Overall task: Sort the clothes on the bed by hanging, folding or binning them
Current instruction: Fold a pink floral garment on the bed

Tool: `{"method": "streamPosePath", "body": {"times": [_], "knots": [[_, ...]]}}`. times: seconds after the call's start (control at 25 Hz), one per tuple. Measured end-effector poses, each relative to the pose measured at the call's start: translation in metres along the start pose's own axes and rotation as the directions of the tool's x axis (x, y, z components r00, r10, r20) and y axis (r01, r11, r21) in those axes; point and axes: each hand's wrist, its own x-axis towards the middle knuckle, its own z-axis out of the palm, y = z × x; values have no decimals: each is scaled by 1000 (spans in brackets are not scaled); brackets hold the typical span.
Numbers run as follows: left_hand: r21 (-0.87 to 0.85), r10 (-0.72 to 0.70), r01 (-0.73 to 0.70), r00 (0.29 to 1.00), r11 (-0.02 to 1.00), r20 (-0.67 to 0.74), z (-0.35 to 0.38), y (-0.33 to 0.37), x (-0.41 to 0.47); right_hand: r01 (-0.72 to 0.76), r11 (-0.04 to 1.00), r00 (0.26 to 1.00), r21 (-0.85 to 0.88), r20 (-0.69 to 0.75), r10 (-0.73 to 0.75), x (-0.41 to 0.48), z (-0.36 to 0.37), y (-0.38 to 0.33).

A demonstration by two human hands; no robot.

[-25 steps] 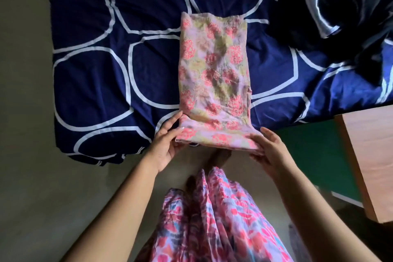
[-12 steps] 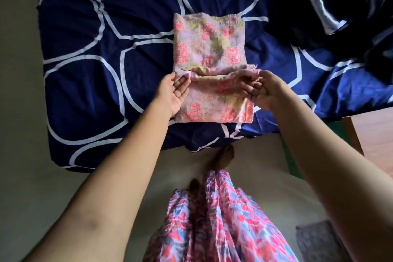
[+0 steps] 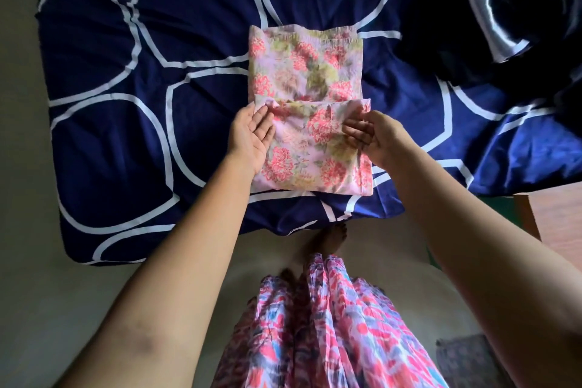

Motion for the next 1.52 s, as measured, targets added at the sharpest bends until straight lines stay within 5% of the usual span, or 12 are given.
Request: {"method": "streamPosePath", "body": {"times": [0.32,0.44,0.48,0.52,0.6,0.64,0.72,0.8,0.96,1.12,1.4,1.52], "knots": [[-44,179,-177,983,983,34,-10,-16,11,142,989,987,35,72,-145,13,-2,5],[247,264,-302,948,921,175,1,-20,9,265,962,964,-69,49,-262,15,7,11],[445,304,-400,913,801,273,6,-22,8,337,916,938,-216,0,-345,13,9,15],[647,342,-497,868,578,361,9,-26,7,414,800,879,-434,-36,-475,10,12,20],[832,458,-553,730,-39,507,10,-40,7,536,310,662,-785,163,-732,2,17,38],[823,483,-512,672,-244,561,9,-48,8,558,82,593,-826,328,-735,-3,23,48],[797,468,-441,648,-412,601,3,-60,12,572,-116,638,-812,530,-558,-6,35,66],[776,421,-399,671,-488,610,-7,-67,23,522,-176,721,-834,543,-431,2,35,77],[781,366,-284,761,-556,537,-19,-58,49,360,-320,742,-876,477,-471,28,8,67],[784,311,-294,798,-546,515,-20,-55,64,267,-294,785,-918,384,-485,43,-15,55],[787,295,-271,820,-555,490,-18,-55,67,283,-294,791,-913,396,-467,47,-14,54],[814,301,-325,811,-481,502,-19,-49,58,309,-351,713,-884,459,-530,40,-17,57]]}}
